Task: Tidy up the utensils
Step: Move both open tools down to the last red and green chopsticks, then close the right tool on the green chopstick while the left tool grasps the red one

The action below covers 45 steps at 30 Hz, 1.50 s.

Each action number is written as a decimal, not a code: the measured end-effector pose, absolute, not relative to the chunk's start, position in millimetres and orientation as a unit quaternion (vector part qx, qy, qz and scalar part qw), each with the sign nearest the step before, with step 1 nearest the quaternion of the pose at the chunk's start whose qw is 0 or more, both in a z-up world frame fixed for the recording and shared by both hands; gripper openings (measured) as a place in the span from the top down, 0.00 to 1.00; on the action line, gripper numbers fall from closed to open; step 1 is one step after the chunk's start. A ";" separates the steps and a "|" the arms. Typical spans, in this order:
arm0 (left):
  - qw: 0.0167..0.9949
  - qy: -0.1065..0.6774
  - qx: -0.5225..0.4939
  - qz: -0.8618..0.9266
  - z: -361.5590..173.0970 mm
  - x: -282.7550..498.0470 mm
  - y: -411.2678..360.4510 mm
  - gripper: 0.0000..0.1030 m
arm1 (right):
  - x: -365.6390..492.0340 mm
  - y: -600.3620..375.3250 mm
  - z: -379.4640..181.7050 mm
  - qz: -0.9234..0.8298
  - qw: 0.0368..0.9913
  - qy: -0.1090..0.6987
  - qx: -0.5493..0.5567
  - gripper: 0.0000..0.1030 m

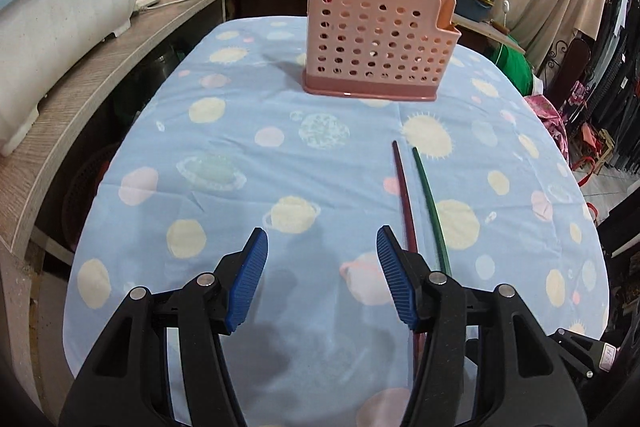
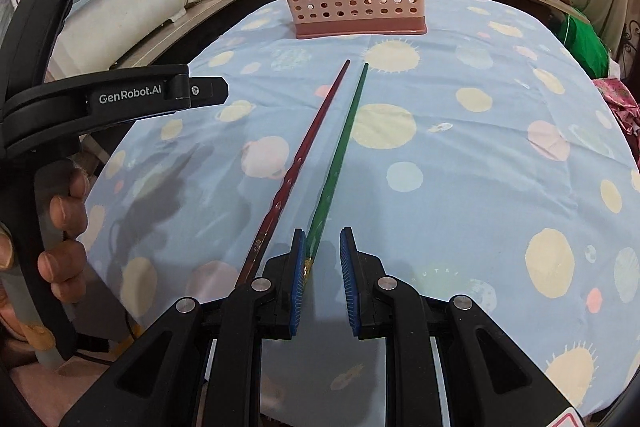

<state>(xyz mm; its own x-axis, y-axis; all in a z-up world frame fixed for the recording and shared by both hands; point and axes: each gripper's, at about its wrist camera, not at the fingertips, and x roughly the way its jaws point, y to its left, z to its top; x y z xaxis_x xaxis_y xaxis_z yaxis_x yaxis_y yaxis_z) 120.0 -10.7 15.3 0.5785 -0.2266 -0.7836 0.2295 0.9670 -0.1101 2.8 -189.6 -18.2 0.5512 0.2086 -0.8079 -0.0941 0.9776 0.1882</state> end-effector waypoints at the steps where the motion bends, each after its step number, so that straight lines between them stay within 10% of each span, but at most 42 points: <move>1: 0.888 0.442 0.002 -0.129 14.2 118.2 -11.1 0.48 | 2.0 -188.0 -18.6 0.089 0.878 0.467 0.059 0.82; 37: 0.832 0.514 0.064 -0.199 -27.8 73.1 -51.7 0.38 | 5.2 -232.6 -32.9 0.014 0.876 0.463 0.135 0.94; 45: 0.835 0.511 0.064 -0.191 -27.8 69.6 -48.5 0.62 | 5.0 -233.6 -32.7 0.014 0.875 0.464 0.137 0.94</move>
